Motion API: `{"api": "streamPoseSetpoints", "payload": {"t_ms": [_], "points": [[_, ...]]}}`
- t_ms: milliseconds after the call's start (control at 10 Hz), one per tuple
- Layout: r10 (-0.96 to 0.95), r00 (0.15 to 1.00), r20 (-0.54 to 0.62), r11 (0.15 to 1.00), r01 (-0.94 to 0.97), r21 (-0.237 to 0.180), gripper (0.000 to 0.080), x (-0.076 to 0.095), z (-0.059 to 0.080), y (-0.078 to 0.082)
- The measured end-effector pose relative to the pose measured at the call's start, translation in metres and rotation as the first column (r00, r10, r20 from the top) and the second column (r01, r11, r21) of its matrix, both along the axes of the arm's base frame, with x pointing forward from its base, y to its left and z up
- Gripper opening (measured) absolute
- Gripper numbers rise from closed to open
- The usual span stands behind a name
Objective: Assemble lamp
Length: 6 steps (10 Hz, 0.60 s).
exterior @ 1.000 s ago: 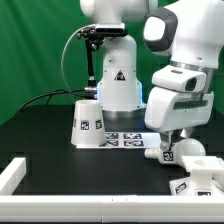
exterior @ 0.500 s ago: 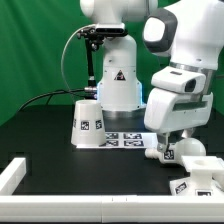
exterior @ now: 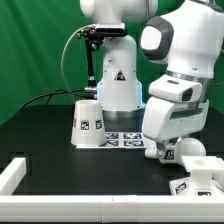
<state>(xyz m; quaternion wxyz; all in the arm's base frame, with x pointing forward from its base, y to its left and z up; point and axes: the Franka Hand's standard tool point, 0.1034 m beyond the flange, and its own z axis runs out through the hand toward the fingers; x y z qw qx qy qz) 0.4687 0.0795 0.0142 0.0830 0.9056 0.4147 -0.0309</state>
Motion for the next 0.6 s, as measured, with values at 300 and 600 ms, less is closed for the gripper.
{"api": "streamPoseSetpoints", "payload": {"t_ms": [300,600], "points": [[-0.071,0.997,0.02,0.997,0.071,0.012,0.0338,0.0,0.001,0.0],[-0.567,0.821,0.064,0.823,0.561,0.085,0.0338,-0.028,0.001,-0.003]]}}
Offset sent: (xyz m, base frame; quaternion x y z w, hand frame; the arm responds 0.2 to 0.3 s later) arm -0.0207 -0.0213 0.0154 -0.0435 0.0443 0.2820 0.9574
